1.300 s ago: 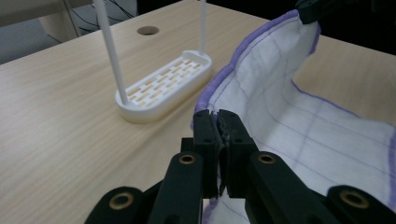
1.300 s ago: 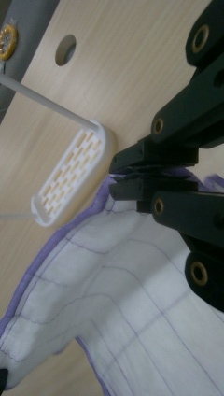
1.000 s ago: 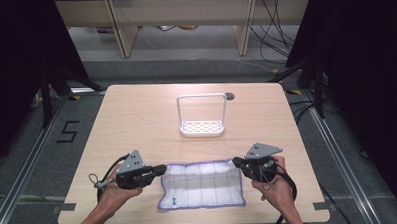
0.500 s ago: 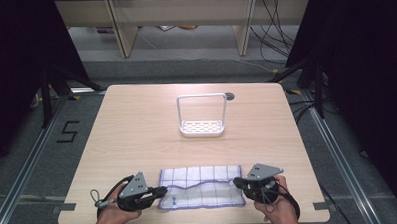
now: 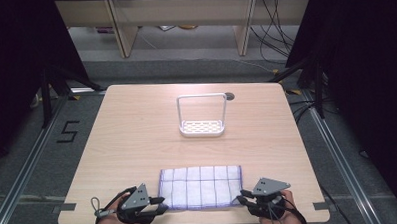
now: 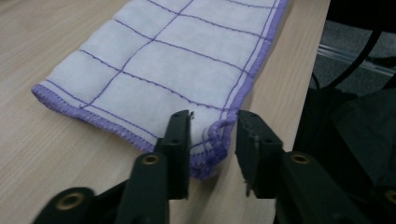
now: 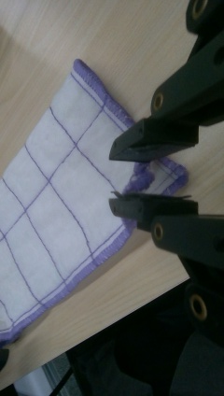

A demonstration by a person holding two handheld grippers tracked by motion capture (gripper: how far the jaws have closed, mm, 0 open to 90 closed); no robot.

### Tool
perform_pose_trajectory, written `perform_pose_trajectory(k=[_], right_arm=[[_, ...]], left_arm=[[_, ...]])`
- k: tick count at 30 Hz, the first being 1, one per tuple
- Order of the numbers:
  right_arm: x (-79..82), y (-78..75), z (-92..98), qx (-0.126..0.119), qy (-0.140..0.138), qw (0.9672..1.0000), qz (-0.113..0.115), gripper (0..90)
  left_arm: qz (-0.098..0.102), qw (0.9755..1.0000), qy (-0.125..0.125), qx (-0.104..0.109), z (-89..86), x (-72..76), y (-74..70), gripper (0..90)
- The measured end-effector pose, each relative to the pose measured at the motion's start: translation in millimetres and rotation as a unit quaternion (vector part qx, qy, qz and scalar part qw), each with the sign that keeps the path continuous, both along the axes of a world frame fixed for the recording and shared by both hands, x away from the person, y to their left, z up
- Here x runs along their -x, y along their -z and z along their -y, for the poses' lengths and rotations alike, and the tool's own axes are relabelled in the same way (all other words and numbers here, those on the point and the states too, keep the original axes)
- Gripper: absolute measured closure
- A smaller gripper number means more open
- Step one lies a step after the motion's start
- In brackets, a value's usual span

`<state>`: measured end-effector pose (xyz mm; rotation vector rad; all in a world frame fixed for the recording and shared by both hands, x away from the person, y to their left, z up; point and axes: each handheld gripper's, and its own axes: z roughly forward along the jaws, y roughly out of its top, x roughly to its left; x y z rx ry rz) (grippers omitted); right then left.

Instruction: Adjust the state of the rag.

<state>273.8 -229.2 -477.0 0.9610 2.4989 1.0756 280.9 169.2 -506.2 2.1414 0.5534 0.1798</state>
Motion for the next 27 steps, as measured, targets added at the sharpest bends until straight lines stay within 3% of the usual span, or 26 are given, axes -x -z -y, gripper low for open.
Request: perform_pose_trajectory(k=[3, 4, 7, 8, 9, 11, 12, 14, 15, 16, 19, 23, 24, 25, 27], right_arm=[[1.4, -3.8, 1.7, -0.019, 0.017, 0.9997, 0.001, 61.6], [2.1, -6.8, 2.0, -0.030, 0.037, 0.9989, 0.001, 56.9], [0.0, -7.9, 3.3, -0.032, 0.058, 0.9978, 0.010, 53.3], [-1.0, -8.3, 4.2, -0.033, 0.066, 0.9973, 0.009, 52.9], [-2.7, -8.3, 4.6, -0.034, 0.079, 0.9963, -0.005, 52.3], [-9.0, -7.3, 2.7, -0.028, 0.088, 0.9957, -0.006, 51.6], [-13.2, -5.7, -2.2, -0.015, 0.087, 0.9961, -0.008, 51.1], [-14.3, -4.0, -4.8, -0.006, 0.085, 0.9964, -0.008, 50.9], [-15.5, -2.2, -7.8, 0.011, 0.080, 0.9967, -0.007, 50.3], [-14.1, 4.1, -12.9, 0.027, 0.076, 0.9965, -0.021, 49.9], [-11.6, 10.2, -14.4, 0.034, 0.082, 0.9953, -0.040, 49.1], [-9.2, 19.5, -13.0, 0.068, 0.094, 0.9919, -0.052, 47.4], [-9.0, 19.7, -12.9, 0.065, 0.096, 0.9918, -0.054, 47.1], [-9.2, 18.7, -13.0, 0.067, 0.097, 0.9916, -0.053, 46.3], [-8.2, 15.8, -14.1, 0.065, 0.103, 0.9915, -0.046, 45.5]], left_arm=[[0.005, 0.9999, -0.004, 0.010, -2.2, -2.5, -5.9, 51.3], [-0.003, 0.9999, -0.011, 0.012, -3.8, -4.1, -9.0, 48.2], [-0.008, 0.9988, -0.034, 0.034, -6.9, -10.8, -15.0, 44.9], [-0.010, 0.9979, -0.043, 0.048, -7.8, -15.6, -17.0, 44.0], [-0.011, 0.9973, -0.050, 0.052, -8.7, -19.8, -19.0, 43.3], [-0.013, 0.9963, -0.063, 0.056, -7.9, -31.6, -21.1, 41.8], [-0.011, 0.9965, -0.072, 0.040, -7.0, -44.7, -22.1, 39.6], [-0.010, 0.9964, -0.076, 0.036, -5.9, -52.7, -21.0, 38.5], [-0.017, 0.9955, -0.086, 0.035, -3.3, -61.2, -19.1, 38.5], [-0.023, 0.9950, -0.092, 0.031, -1.9, -67.8, -17.7, 37.3], [-0.032, 0.9940, -0.104, 0.015, 2.5, -83.2, -11.0, 35.9], [-0.030, 0.9934, -0.110, -0.011, 4.5, -93.5, -4.9, 35.3], [-0.031, 0.9933, -0.109, -0.021, 3.7, -96.6, -3.5, 35.2], [-0.037, 0.9929, -0.113, -0.013, 4.6, -98.1, -1.8, 35.0], [-0.034, 0.9930, -0.110, -0.028, 2.9, -101.8, -0.5, 34.9]])
